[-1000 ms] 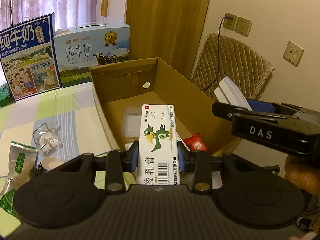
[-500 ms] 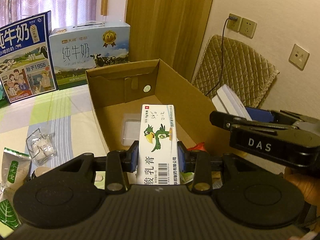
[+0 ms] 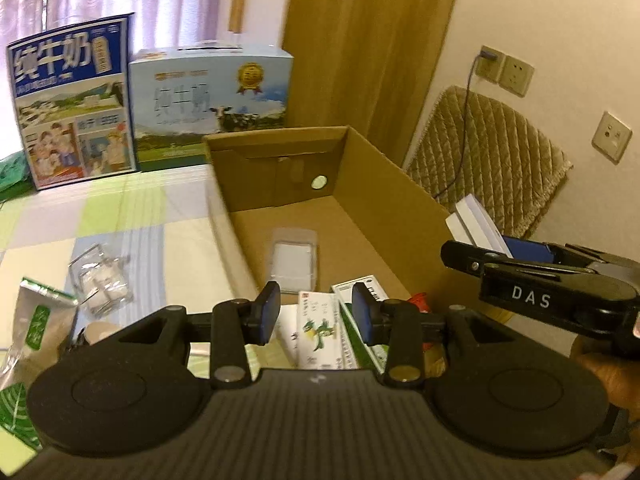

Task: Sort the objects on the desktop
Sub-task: 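Open both tools to drop the ointment box and plug into the cardboard box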

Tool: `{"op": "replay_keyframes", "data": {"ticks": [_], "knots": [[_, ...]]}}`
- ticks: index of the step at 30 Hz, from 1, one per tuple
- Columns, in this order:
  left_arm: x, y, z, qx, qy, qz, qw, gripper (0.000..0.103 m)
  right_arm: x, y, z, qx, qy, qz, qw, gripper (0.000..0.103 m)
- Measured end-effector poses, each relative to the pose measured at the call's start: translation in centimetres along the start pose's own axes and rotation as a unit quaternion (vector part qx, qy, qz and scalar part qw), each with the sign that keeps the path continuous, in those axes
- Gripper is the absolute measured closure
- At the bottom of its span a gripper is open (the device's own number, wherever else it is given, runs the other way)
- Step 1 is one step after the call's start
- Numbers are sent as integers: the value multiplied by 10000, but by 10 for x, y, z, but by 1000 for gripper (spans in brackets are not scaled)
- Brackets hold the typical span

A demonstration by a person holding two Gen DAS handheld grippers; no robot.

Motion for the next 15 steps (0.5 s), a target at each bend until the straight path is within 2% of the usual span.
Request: {"op": "replay_keyframes", "data": {"ticks": [3,8,15], "knots": [[-10,8,-5,-102,-26,86,9999,64,2,6,-1,-16,46,62,10000,41],[-19,17,-13,-170,-31,166,9997,64,7,16,-1,111,97,286,9995,40],[-27,27,-27,-271,8,229,9994,60,2,18,3,230,30,300,9993,31]]}}
Point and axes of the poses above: each gripper's, at about its wrist camera, not at the fingertips, and x roughly the way its jaws point, y to its left, z to its top, the point moved 7 cm from there along x, roughly the way its jaws point, and after that the axes turned 9 degrees about x, right-handed, at the moved point
